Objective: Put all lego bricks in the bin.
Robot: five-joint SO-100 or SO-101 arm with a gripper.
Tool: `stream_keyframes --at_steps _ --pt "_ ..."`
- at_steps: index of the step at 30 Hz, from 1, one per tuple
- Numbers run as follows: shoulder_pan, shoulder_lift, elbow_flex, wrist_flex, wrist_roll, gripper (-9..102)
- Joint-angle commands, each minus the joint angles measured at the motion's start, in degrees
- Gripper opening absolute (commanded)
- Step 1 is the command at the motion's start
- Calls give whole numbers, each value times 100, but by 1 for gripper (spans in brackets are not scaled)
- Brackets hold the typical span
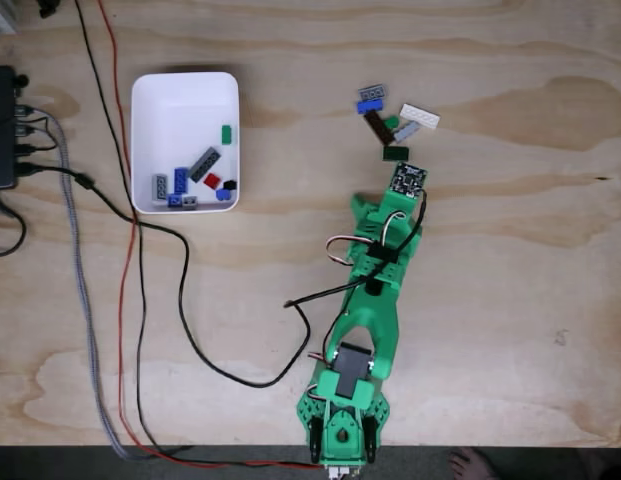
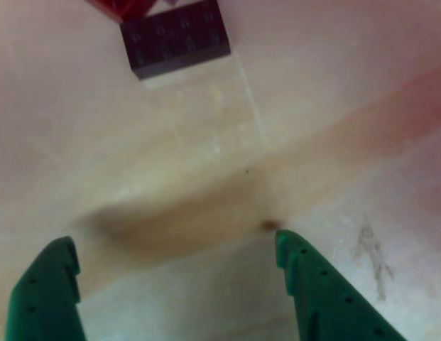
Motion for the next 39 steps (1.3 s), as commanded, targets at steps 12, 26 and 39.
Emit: stream_keyframes --at_steps 12,26,39 --pt "105 -1608 -1494 -1310 -606 32" --pt "-141 -2180 -2355 -1274 -800 29" --pt "-176 -2364 -2628 -1020 -668 3"
